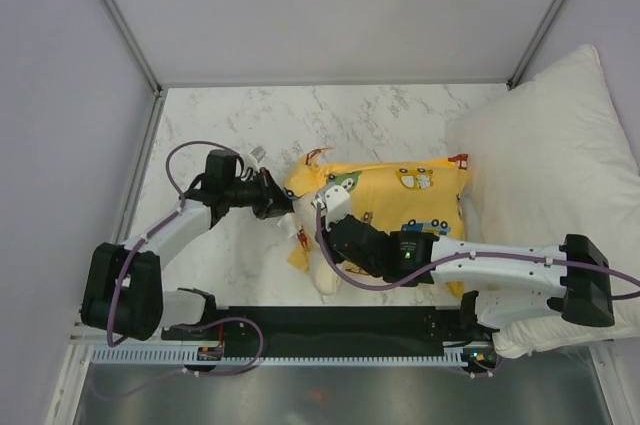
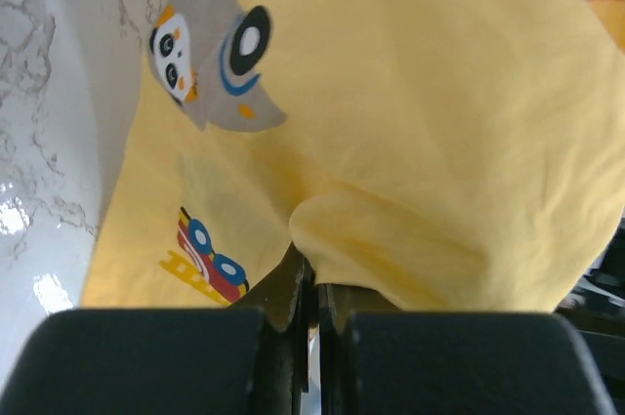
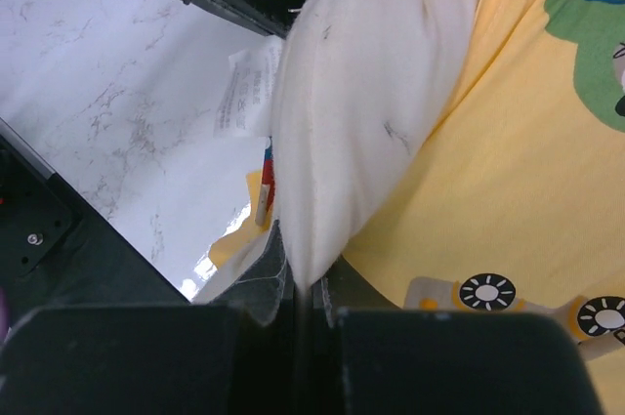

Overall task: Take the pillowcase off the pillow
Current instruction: Expand the opening of the pillowcase

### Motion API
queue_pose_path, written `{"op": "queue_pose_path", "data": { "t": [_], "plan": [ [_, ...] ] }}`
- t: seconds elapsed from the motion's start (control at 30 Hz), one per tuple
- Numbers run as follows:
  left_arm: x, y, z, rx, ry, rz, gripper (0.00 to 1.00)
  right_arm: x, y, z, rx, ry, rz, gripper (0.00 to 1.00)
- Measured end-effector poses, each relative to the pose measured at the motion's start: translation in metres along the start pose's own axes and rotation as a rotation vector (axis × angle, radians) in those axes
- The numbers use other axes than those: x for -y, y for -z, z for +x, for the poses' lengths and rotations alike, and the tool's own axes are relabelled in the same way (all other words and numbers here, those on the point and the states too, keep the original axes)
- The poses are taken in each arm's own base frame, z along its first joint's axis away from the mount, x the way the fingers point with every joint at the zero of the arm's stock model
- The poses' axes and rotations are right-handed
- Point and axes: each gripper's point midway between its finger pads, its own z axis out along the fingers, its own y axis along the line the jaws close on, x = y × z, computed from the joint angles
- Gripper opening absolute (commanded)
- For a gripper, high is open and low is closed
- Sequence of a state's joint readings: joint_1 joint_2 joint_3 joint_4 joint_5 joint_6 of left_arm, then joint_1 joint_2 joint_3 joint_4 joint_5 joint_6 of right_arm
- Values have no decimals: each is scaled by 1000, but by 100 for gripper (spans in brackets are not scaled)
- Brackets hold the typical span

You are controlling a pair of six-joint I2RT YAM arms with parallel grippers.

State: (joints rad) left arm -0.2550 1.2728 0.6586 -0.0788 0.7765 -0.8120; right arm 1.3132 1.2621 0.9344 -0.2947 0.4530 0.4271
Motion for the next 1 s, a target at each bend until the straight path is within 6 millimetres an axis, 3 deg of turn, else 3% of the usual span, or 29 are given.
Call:
{"op": "queue_pose_path", "data": {
  "t": [0.23,0.4,0.43,0.53,0.57,0.63,0.73,0.83,0.93,1.0],
  "plan": [
    [-5,9,-13,-75,159,-21,2,-22,-3,9,1,3,-46,0],
    [-17,19,-54,13,227,-69,2,-46,7,31,-60,64,-116,0],
    [-25,21,-85,124,193,-108,2,-58,15,47,-132,73,-185,0],
    [-25,56,-188,446,83,-134,2,-98,73,129,-436,204,-426,0],
    [-20,71,-213,537,44,-132,2,-104,90,148,-519,229,-483,0],
    [-4,92,-240,653,-30,-112,2,-104,104,159,-582,242,-511,0],
    [19,100,-240,695,-94,-80,2,-99,106,155,-603,228,-484,0],
    [46,111,-225,705,-170,-49,2,-97,102,135,-560,214,-426,0],
    [79,123,-200,704,-287,-37,6,-93,92,117,-513,201,-367,0],
    [102,122,-174,682,-380,-38,17,-87,82,106,-482,187,-319,0]
  ]
}}
